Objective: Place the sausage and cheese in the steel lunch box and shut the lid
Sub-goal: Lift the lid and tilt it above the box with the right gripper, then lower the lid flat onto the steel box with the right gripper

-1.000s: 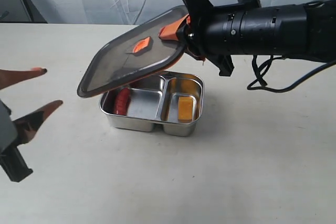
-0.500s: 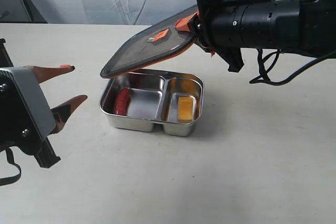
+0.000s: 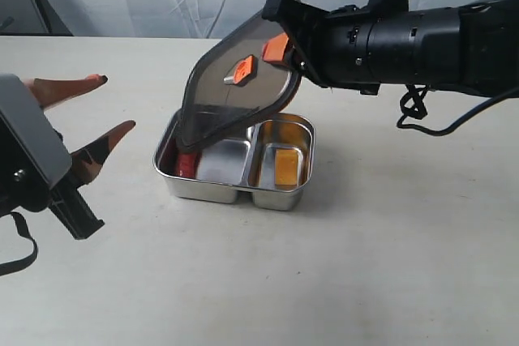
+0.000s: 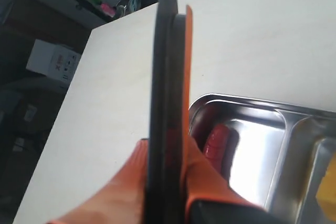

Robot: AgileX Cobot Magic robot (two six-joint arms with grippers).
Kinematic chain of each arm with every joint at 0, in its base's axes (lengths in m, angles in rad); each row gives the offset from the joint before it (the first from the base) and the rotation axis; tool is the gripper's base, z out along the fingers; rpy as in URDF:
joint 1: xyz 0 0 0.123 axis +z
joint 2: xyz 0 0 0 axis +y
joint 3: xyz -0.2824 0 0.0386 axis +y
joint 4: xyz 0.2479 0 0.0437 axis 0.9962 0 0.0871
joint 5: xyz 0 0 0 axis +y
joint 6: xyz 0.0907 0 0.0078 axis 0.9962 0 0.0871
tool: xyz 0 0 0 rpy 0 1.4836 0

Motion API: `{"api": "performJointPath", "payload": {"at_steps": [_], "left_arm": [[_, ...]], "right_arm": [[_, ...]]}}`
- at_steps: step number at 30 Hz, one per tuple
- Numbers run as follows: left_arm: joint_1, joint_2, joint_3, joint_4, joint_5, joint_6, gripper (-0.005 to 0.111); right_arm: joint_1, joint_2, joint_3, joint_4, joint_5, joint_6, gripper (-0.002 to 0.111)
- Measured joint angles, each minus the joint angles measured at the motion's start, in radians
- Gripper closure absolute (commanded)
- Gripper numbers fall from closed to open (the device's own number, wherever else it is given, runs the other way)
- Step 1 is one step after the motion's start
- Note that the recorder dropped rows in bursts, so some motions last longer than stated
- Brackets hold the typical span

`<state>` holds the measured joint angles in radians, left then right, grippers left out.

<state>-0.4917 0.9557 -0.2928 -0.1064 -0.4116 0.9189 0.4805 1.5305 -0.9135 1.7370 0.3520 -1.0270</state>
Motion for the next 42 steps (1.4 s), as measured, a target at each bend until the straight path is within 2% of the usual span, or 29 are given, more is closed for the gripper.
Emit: {"api": "performJointPath", "payload": {"at_steps": [9, 23, 36, 42], "left_arm": [[0.000, 0.000, 0.000, 0.000, -0.001, -0.051, 0.060], [0.000, 0.000, 0.000, 0.000, -0.002, -0.055, 0.060], [0.000, 0.000, 0.000, 0.000, -0.002, -0.055, 0.060], [0.000, 0.000, 0.000, 0.000, -0.002, -0.055, 0.060]], "right_arm": [[0.000, -0.031, 0.000, 0.000, 0.040, -0.131, 0.109], [0.000, -0.093, 0.000, 0.000, 0.179, -0.140, 0.109], [0.000, -0.107, 0.036, 0.000, 0.070, -0.046, 0.109], [0.000, -0.107, 0.017, 0.000, 0.257, -0.165, 0.109]]}}
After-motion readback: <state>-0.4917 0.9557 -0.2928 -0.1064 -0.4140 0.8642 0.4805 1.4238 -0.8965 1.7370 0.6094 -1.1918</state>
